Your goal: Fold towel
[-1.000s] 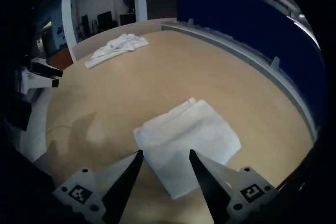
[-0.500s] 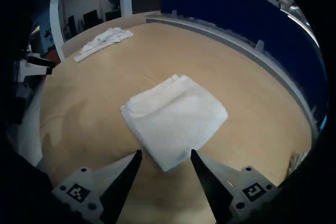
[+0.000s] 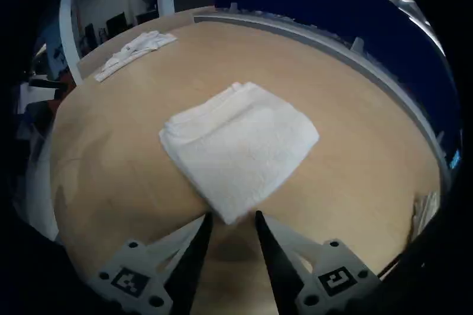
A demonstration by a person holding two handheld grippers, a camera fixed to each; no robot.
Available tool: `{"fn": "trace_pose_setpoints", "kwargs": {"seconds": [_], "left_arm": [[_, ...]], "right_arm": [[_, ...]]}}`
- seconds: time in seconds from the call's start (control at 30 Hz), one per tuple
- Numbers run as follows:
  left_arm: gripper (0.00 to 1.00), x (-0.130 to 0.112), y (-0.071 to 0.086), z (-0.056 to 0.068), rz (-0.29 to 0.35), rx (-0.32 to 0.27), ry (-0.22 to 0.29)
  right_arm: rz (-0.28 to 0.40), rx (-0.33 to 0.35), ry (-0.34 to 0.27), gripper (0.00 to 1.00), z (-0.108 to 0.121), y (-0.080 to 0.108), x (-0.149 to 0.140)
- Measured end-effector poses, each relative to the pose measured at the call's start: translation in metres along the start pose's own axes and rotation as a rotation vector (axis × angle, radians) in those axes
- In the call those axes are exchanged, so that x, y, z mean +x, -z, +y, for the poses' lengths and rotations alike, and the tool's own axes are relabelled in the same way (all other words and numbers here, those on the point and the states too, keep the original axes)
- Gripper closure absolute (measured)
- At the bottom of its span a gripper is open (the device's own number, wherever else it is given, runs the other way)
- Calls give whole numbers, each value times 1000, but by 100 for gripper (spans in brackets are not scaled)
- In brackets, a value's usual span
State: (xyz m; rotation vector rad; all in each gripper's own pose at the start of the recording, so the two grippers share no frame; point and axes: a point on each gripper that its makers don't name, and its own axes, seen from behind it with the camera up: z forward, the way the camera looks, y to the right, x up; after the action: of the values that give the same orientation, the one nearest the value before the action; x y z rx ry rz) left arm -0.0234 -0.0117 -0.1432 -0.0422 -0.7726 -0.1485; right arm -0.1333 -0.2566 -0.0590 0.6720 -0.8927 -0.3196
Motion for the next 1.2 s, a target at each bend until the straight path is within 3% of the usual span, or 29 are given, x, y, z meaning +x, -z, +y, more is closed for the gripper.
{"fn": "trace_pose_setpoints", "kwargs": {"seconds": [0.1, 0.33, 0.7, 0.9, 1.2], "left_arm": [[14, -1, -1, 0, -1, 0, 0], [14, -1, -3, -1, -2, 1, 1], [14, 3, -4, 3, -1, -7, -1], [14, 16, -4, 10, 17, -19, -4], [14, 39, -2, 25, 56, -44, -8]], "right_arm": [[2, -7, -15, 71, 2, -1, -1], [20, -5, -26, 92, 1, 1, 3], [76, -2, -17, 95, 6, 17, 28], [161, -11, 6, 95, 12, 46, 78], [298, -21, 29, 95, 34, 106, 153]]}}
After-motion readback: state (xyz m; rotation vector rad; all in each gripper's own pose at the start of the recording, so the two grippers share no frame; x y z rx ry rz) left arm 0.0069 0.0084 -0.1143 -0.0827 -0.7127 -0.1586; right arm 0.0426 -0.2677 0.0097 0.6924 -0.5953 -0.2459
